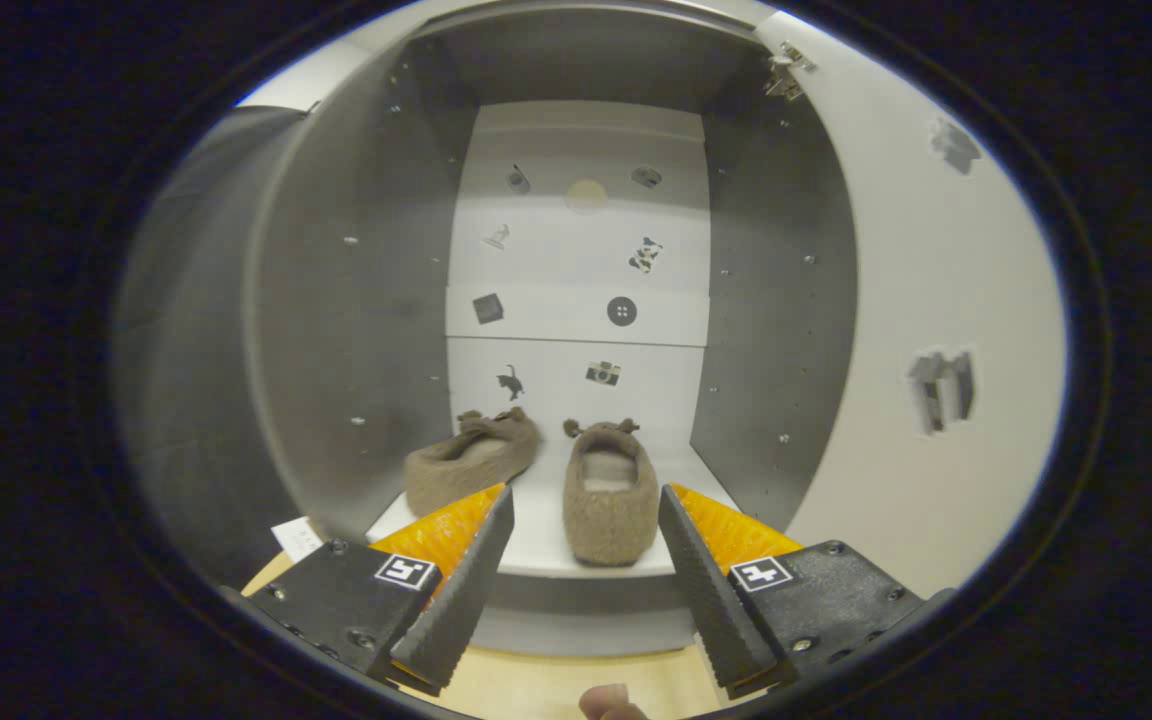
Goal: Open the shoe cabinet door, grab the shoes and put them into the shoe cabinet, then close the shoe cabinet door.
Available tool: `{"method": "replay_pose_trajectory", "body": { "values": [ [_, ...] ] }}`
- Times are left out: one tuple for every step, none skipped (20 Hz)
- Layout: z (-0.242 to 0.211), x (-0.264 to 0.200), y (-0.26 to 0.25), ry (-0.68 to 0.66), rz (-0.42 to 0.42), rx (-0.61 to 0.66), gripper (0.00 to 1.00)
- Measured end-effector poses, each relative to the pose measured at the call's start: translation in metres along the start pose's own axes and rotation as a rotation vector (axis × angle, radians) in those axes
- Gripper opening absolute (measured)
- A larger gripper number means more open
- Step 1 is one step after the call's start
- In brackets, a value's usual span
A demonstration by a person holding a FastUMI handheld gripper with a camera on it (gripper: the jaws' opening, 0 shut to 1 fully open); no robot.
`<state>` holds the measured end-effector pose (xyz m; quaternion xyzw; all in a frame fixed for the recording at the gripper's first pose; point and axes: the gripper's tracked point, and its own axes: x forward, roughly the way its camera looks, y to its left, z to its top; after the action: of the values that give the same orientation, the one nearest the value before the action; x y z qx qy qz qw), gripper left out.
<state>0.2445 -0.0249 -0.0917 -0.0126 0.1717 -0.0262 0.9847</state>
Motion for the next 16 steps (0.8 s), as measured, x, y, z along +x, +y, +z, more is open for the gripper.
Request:
{"method": "replay_pose_trajectory", "body": {
  "values": [
    [-0.003,-0.022,0.006,-0.009,0.025,-0.002,0.93],
    [-0.009,-0.045,0.011,-0.016,0.046,-0.008,0.96],
    [-0.016,-0.069,0.016,-0.031,0.059,-0.012,1.00],
    [-0.024,-0.089,0.019,-0.035,0.071,-0.022,1.00],
    [-0.033,-0.112,0.023,-0.043,0.088,-0.035,1.00],
    [-0.043,-0.136,0.028,-0.058,0.110,-0.043,1.00],
    [-0.052,-0.158,0.031,-0.074,0.134,-0.053,1.00],
    [-0.060,-0.178,0.032,-0.092,0.150,-0.055,1.00],
    [-0.071,-0.201,0.028,-0.106,0.155,-0.052,1.00],
    [-0.080,-0.219,0.024,-0.126,0.161,-0.051,1.00],
    [-0.087,-0.238,0.021,-0.141,0.171,-0.046,1.00],
    [-0.093,-0.254,0.015,-0.161,0.172,-0.027,1.00],
    [-0.095,-0.269,0.008,-0.177,0.167,-0.003,1.00],
    [-0.096,-0.280,0.004,-0.187,0.171,0.005,1.00],
    [-0.101,-0.293,0.001,-0.182,0.188,-0.010,1.00],
    [-0.104,-0.304,-0.005,-0.185,0.192,-0.017,1.00]
  ]
}}
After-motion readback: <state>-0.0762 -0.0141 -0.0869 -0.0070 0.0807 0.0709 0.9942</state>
